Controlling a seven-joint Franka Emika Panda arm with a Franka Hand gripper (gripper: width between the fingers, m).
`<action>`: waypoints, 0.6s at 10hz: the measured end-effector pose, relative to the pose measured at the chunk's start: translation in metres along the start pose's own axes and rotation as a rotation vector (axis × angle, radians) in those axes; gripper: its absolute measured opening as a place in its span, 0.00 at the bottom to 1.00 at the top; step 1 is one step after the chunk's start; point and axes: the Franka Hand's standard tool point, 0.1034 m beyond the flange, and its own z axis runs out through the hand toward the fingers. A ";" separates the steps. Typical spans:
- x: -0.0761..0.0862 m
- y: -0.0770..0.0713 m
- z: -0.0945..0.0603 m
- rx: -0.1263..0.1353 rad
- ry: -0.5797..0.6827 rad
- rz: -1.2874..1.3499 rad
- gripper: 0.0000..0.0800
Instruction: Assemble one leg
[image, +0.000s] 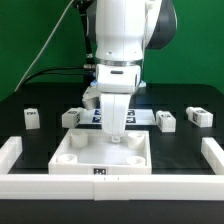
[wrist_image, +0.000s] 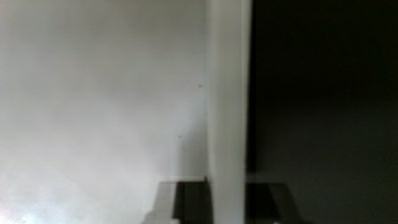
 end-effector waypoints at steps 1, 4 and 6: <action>0.000 0.000 0.000 0.000 0.000 0.000 0.07; 0.011 0.000 -0.001 -0.001 0.004 0.002 0.07; 0.044 -0.002 -0.002 -0.004 0.018 -0.019 0.07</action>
Offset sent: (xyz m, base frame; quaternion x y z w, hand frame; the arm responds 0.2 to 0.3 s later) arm 0.0065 0.0274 0.0008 -0.0070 -0.0032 -0.0339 0.9994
